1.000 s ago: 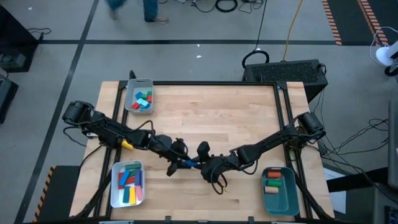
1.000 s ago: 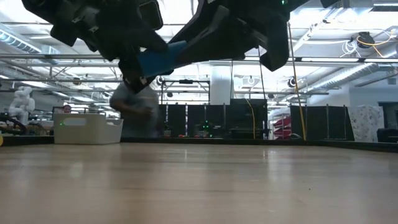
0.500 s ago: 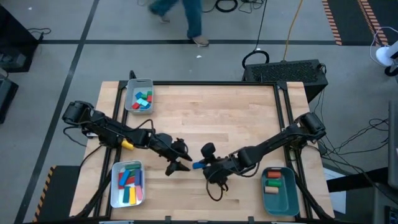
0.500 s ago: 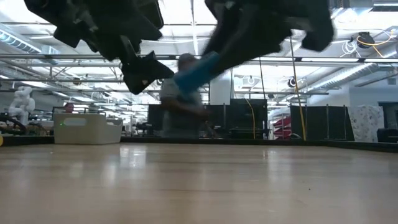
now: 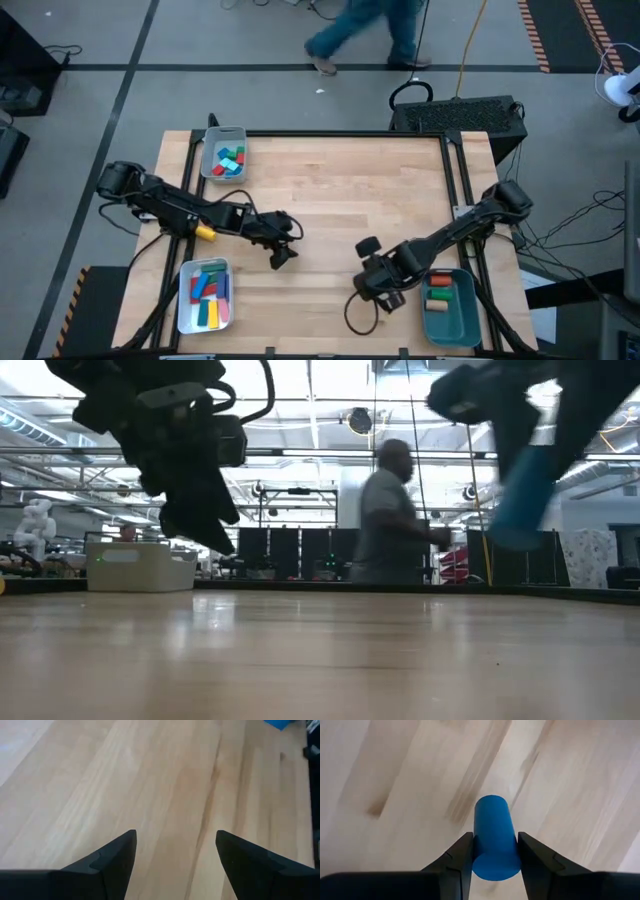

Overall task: Sort blocks by size
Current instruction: Put the blue cylindrical block into the blue bin

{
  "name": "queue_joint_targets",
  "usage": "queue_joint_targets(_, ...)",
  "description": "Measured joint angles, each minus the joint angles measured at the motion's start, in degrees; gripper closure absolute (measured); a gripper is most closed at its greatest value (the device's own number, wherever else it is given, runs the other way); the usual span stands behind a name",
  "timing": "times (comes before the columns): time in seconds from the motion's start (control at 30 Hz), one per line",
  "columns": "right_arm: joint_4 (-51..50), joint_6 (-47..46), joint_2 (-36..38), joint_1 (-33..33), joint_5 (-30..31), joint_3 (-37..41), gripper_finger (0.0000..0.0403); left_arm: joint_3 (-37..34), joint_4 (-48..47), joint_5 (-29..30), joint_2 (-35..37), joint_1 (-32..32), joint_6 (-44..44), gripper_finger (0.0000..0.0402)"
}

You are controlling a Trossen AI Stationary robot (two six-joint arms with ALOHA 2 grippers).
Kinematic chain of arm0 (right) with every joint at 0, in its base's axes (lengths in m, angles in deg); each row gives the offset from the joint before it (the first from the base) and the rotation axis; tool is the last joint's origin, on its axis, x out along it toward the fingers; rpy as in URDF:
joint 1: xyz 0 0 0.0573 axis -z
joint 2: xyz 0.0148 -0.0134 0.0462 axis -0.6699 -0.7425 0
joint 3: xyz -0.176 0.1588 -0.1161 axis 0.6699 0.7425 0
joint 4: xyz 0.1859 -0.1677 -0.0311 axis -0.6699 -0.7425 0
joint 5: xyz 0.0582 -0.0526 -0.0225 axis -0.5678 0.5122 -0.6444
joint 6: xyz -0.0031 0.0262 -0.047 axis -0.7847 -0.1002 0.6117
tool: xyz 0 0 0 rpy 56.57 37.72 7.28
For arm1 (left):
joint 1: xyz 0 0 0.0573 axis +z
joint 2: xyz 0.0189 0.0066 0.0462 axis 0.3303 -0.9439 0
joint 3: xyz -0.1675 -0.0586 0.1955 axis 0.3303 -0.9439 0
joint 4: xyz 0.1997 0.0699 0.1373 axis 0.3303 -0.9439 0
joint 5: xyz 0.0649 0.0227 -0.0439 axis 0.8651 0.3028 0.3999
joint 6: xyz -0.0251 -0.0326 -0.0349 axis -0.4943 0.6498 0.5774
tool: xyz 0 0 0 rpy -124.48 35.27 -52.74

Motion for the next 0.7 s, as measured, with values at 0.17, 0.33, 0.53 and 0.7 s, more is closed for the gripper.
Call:
queue_joint_targets(0.17,-6.4,-6.6,2.4,-3.1,-0.7,0.0,0.029,0.3,-5.2,1.4,2.9,-0.9,2.8,0.013)
queue_joint_targets(0.33,-11.5,-13.8,6.0,-6.1,-0.4,0.0,0.029,1.1,-10.5,6.1,6.3,-2.5,3.8,0.013)
queue_joint_targets(0.53,-19.8,-26.5,8.7,-10.5,-0.3,0.0,0.029,1.1,-12.9,12.0,8.5,-4.3,4.3,0.013)
queue_joint_targets(0.7,-27.8,-38.4,8.8,-15.7,-0.4,0.0,0.029,1.1,-15.2,12.6,8.9,-5.3,4.4,0.013)
